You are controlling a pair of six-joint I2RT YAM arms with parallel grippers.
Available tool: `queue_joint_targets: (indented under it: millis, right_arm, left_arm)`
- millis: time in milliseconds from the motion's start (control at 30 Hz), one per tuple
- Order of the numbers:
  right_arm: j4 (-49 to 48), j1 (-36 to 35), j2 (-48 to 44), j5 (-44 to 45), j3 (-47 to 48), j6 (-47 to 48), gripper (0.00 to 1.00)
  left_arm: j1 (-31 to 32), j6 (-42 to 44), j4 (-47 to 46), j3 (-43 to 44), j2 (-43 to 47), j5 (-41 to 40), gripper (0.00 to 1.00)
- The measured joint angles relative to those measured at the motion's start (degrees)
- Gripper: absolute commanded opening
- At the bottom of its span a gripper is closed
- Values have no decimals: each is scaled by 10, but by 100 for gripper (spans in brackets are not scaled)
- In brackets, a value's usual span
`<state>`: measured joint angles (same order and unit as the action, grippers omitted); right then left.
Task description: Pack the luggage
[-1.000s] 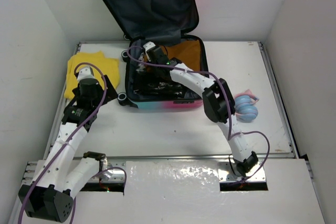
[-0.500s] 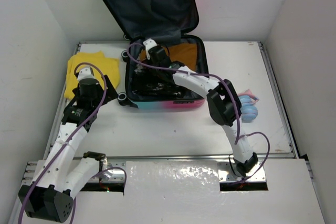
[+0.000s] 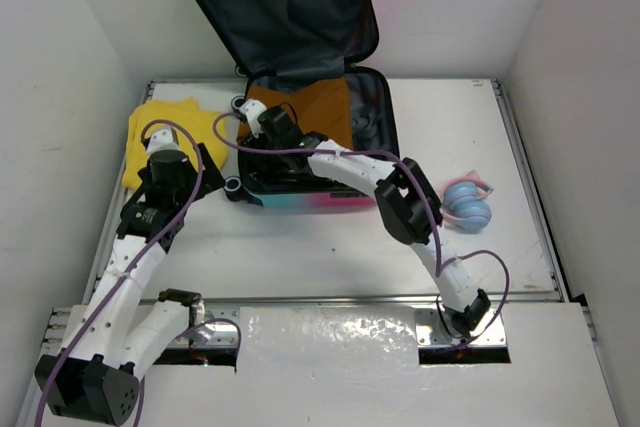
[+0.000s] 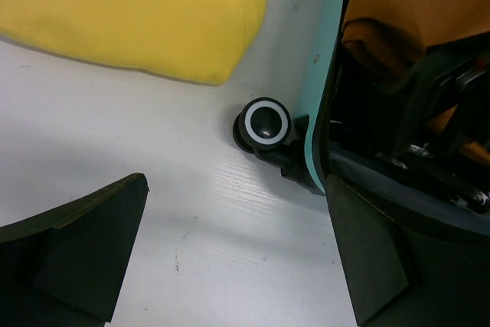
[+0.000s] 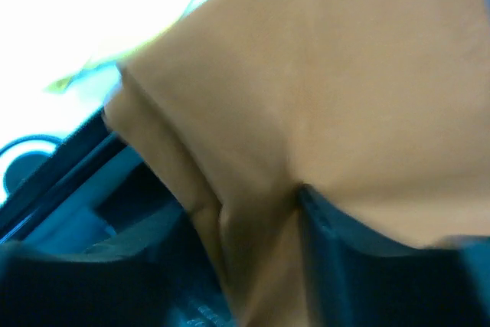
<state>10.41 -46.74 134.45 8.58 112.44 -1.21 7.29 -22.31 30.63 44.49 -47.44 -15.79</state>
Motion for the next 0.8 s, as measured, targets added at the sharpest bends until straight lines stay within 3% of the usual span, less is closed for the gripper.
queue_joint_targets:
  millis: [67, 300, 533, 633, 667, 800]
  right_arm:
    - [-11, -6, -6, -3, -29, -2, 99]
    - [5, -11, -45, 12, -70, -19, 99]
    - [18, -6, -151, -18, -82, -70, 90]
    - [-12, -3, -181, -28, -81, -96, 80]
    - [-26, -2, -182, -28, -78, -105, 73]
    - [-17, 11, -80, -39, 47, -130, 69]
  left_arm:
    - [0, 0, 0, 0, 2, 0, 100]
    - [0, 0, 0, 0, 3, 0, 100]
    - [0, -2, 1, 0, 10, -14, 100]
    - [0, -7, 3, 0, 21, -35, 100]
    - [0, -8, 5, 0, 25, -41, 100]
    - [0, -13, 6, 0, 34, -58, 100]
